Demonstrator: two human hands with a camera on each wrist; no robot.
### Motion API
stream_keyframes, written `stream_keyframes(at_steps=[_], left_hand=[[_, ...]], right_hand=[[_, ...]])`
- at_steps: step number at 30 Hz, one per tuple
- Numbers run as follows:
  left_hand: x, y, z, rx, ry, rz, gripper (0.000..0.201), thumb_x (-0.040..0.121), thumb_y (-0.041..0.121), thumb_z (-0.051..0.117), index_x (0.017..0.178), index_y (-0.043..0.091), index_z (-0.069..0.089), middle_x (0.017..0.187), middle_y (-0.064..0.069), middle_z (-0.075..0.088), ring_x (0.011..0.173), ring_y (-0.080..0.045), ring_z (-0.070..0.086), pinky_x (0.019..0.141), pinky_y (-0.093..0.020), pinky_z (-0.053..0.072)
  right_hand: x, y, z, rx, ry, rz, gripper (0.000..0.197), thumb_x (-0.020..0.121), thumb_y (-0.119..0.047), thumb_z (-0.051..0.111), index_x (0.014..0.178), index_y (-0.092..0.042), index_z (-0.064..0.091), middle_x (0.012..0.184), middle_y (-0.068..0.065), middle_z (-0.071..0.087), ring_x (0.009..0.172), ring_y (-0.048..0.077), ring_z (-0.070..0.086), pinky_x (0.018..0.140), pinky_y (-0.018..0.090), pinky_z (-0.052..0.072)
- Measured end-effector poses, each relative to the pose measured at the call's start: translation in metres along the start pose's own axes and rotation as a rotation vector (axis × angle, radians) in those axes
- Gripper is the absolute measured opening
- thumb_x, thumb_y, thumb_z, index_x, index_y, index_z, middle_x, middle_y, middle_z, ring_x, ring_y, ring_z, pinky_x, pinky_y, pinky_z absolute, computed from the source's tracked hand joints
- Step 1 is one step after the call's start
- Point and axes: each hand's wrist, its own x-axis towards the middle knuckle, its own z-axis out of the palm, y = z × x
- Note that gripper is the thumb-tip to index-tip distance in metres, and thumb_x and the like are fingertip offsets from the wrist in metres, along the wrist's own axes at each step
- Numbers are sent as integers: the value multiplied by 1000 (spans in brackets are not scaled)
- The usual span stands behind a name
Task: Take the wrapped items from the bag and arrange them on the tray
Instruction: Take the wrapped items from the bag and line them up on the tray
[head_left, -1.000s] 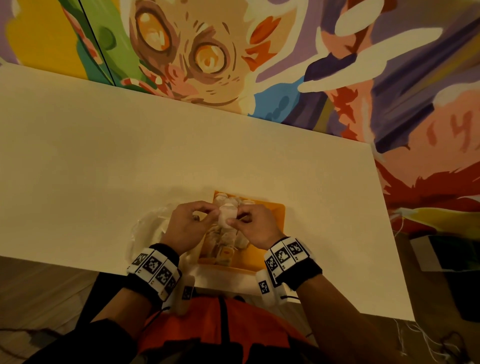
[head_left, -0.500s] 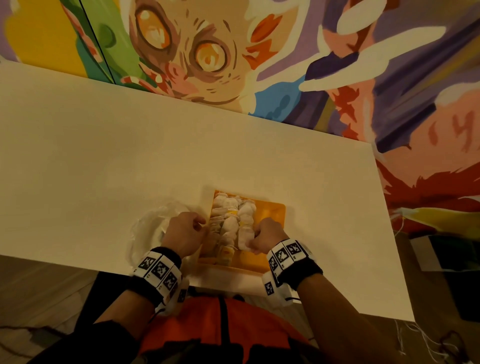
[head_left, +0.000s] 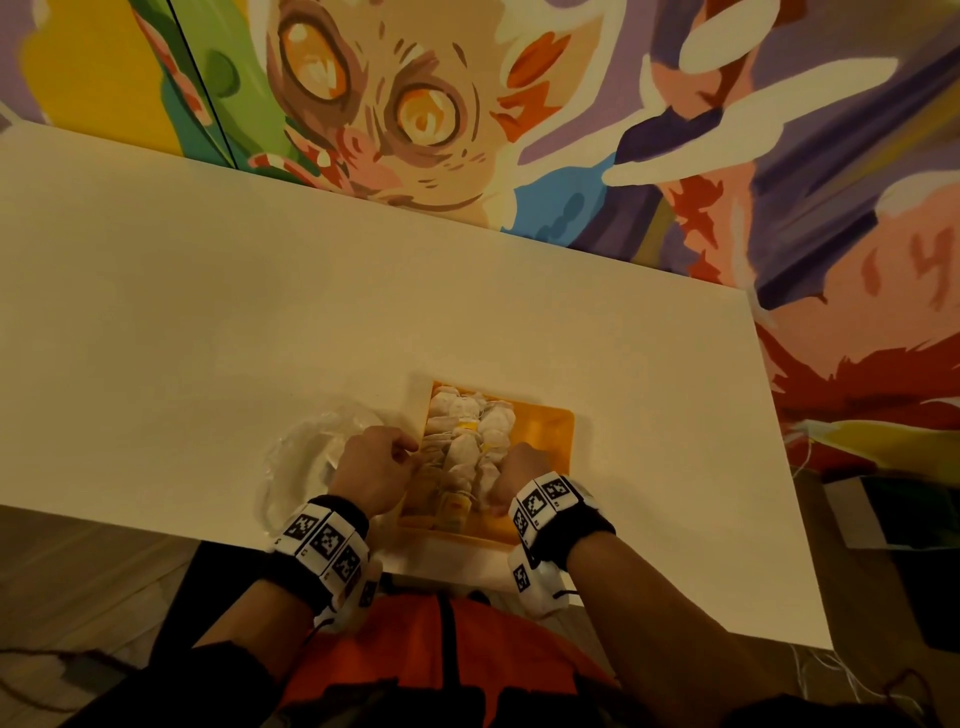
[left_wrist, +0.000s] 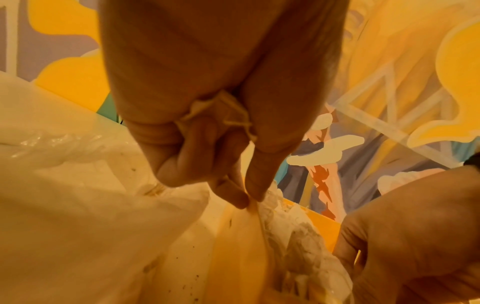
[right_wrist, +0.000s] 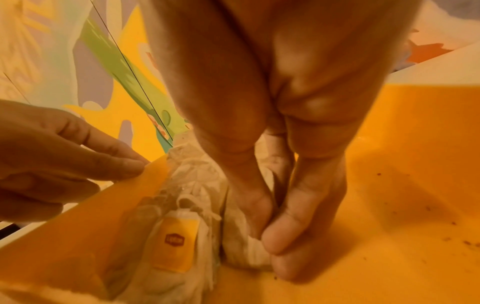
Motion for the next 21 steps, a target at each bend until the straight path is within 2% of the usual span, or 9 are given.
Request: stream_keyframes(at_steps=[2, 5, 7, 9, 14, 19, 21], left_hand=[[-1, 1, -1, 1, -3, 6, 23, 87, 26, 71, 106, 13, 72, 98, -4, 70, 84, -9, 58, 71, -17, 41], [-2, 1, -2, 0, -6, 11, 23, 87, 25, 71, 106, 13, 72, 99, -4, 70, 84, -9, 58, 72, -17, 41], [-2, 0, -2, 7, -9, 16, 22, 87, 25, 71, 105, 13, 72, 100, -4, 70, 85, -9, 58, 72, -17, 40], [-2, 2, -3, 9, -14, 15, 23, 87, 26, 71, 106, 14, 72, 101, -4, 70, 85, -9, 58, 72, -17, 40], [-5, 6, -5, 16, -20, 5, 25, 88, 27, 69, 109, 14, 71, 103, -5, 69, 87, -10, 56, 75, -19, 42], [-4, 7, -7, 23, -31, 13, 24, 88, 27, 69, 108, 14, 71, 101, -4, 70, 86, -10, 56, 72, -19, 41], [-3, 5, -7, 9, -34, 9, 21, 87, 27, 70, 105, 15, 71, 97, -2, 69, 83, -9, 58, 65, -14, 39]], right_hand=[[3, -1, 3, 34, -4, 19, 17, 88, -20, 69, 97, -8, 60, 106, 8, 70, 96, 23, 69, 85, 32, 57], [4, -4, 3, 63, 20, 19, 20, 89, -19, 68, 102, -8, 57, 117, 10, 66, 107, 25, 65, 93, 35, 53], [6, -2, 3, 81, 44, 31, 40, 90, -20, 67, 123, -6, 48, 129, 11, 58, 118, 26, 58, 99, 34, 49], [6, -2, -1, 76, 65, 28, 51, 90, -21, 67, 131, -4, 43, 131, 10, 56, 121, 26, 56, 99, 31, 47], [4, -6, -3, 54, 48, -43, 34, 88, -21, 68, 118, -9, 58, 119, 9, 64, 110, 26, 62, 91, 34, 53], [1, -6, -2, 147, 33, -74, 20, 89, -18, 64, 106, -7, 61, 112, 12, 67, 102, 29, 66, 90, 39, 55], [0, -3, -3, 187, 11, -82, 18, 89, -19, 65, 101, -10, 56, 116, 13, 65, 104, 31, 65, 91, 41, 54]])
